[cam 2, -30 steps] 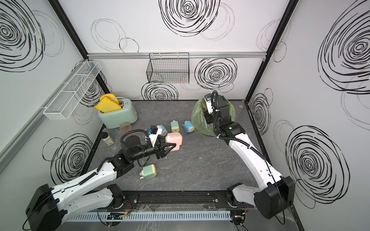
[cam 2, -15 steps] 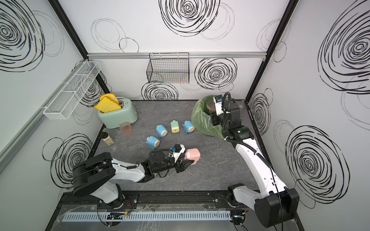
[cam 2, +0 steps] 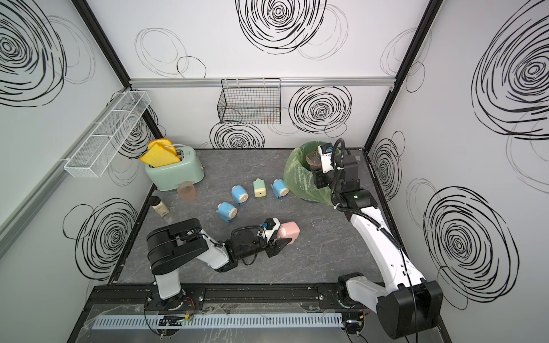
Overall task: Take out the pencil sharpener tray and clean the shavings
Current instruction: Place the pencil sharpener at the center of the board.
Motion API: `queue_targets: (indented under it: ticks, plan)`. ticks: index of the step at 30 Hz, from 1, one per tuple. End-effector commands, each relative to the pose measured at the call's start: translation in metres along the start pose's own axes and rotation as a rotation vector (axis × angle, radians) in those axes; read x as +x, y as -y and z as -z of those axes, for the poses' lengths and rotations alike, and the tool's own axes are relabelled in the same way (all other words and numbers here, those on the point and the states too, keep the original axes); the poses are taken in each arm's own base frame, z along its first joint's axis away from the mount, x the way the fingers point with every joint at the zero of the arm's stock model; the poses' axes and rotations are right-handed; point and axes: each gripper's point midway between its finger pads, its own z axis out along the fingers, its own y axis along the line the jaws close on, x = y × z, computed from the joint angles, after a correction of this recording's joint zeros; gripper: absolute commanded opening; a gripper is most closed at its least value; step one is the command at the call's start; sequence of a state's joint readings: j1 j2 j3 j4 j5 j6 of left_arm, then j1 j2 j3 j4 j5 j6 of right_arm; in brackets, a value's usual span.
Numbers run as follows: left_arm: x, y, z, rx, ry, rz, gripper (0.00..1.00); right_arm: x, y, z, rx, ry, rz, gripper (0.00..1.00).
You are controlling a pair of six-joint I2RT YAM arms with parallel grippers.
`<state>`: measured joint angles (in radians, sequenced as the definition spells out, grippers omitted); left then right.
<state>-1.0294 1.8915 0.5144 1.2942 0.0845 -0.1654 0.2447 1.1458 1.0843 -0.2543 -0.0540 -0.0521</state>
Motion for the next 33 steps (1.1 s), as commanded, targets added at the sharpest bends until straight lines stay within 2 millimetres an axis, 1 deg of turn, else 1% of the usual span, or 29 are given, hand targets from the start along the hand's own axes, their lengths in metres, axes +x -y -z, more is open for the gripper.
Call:
queue_targets:
  ticks: [1,5,8,12,21,23,25,27,28,29,30,33]
  plan:
    - [-0.028,0.002,-0.008,0.016,0.114,-0.013,0.37,-0.009,-0.001,0.007,-0.010,0.042,-0.004,0.41]
    - [-0.016,-0.001,-0.013,0.023,0.084,0.024,0.40,-0.010,0.000,0.008,-0.007,0.043,-0.002,0.41]
    - [-0.004,-0.003,-0.017,0.021,0.043,0.025,0.40,-0.010,0.000,0.008,-0.008,0.043,-0.002,0.41]
    - [0.006,-0.005,-0.019,0.009,0.013,0.023,0.43,-0.011,-0.001,0.008,-0.009,0.048,-0.002,0.41]
    - [0.028,-0.004,-0.006,0.024,0.011,0.045,0.50,-0.011,-0.001,0.009,-0.011,0.053,0.002,0.41]
    - [0.028,-0.002,-0.003,0.034,0.021,0.048,0.53,-0.012,-0.001,0.009,-0.010,0.055,0.003,0.41]
    - [0.028,-0.001,-0.001,0.040,0.026,0.051,0.58,-0.012,-0.001,0.009,-0.010,0.055,0.005,0.41]
    - [0.029,-0.001,-0.001,0.041,0.019,0.053,0.60,-0.011,-0.001,0.009,-0.013,0.053,0.003,0.41]
    - [0.029,-0.001,-0.001,0.037,0.015,0.054,0.63,-0.011,-0.001,0.008,-0.013,0.052,0.003,0.41]
    - [0.030,-0.002,0.000,0.034,0.012,0.059,0.76,-0.010,-0.002,0.008,-0.014,0.051,0.003,0.41]
    - [0.030,-0.002,0.002,0.035,0.012,0.060,0.98,-0.010,-0.002,0.008,-0.014,0.052,0.004,0.41]
    - [0.028,-0.003,0.007,0.028,0.022,0.071,0.97,-0.010,-0.002,0.008,-0.015,0.050,0.004,0.41]
